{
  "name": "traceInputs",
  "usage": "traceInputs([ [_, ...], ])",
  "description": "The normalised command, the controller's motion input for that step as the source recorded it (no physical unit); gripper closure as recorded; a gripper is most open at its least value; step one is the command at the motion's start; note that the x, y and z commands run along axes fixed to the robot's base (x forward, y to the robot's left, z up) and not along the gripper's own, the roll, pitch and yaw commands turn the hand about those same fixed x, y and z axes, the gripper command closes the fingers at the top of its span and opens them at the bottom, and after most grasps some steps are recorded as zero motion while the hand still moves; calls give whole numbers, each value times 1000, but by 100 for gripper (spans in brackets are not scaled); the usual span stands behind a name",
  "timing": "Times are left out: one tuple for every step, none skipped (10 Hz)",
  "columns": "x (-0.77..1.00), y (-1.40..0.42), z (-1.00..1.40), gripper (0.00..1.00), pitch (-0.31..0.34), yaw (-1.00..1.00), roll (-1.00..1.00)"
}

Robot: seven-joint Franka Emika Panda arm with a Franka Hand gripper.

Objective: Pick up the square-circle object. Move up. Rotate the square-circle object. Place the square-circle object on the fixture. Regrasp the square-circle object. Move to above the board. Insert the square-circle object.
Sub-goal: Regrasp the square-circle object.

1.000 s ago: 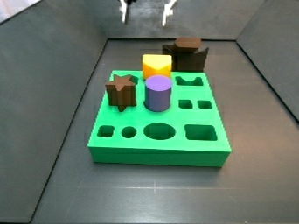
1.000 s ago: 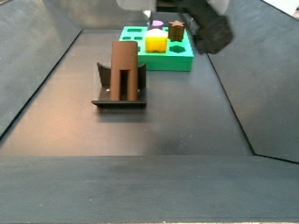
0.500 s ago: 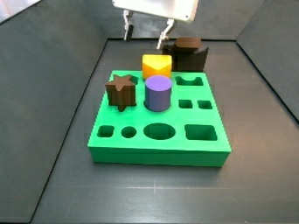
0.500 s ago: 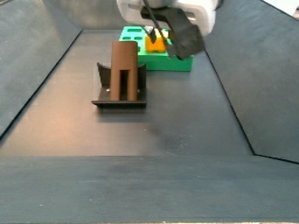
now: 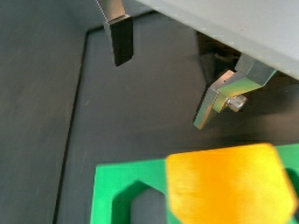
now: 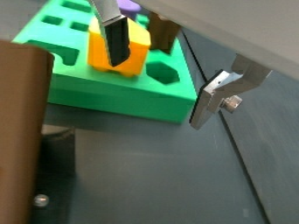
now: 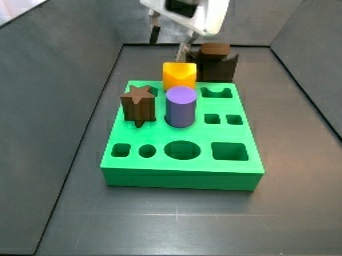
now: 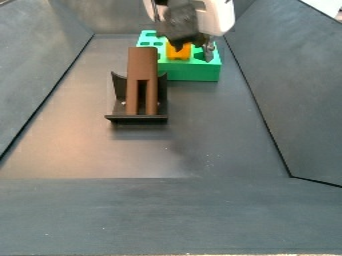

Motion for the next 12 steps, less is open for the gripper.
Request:
traceInputs([
  [-49, -9, 8, 0, -287, -1000, 698],
  [-46, -8, 2, 0, -297, -1000, 687],
  [-46, -12, 4, 0, -302, -1000, 673],
  [-47, -9, 6, 0, -301, -1000, 662],
  [-45, -9, 0, 0, -291, -1000, 649],
  [-42, -8, 0, 0, -280, -1000, 640],
  [-46, -6, 2, 0, -240, -1000, 626],
  [-43, -4, -1, 0, -199, -1000, 612],
  [-40, -4, -7, 0, -100, -915, 542],
  [-41, -4, -2, 0, -30, -770, 451],
  [-42, -1, 0, 0, 106, -419, 236],
  [-36, 2, 4, 0, 145, -312, 175],
])
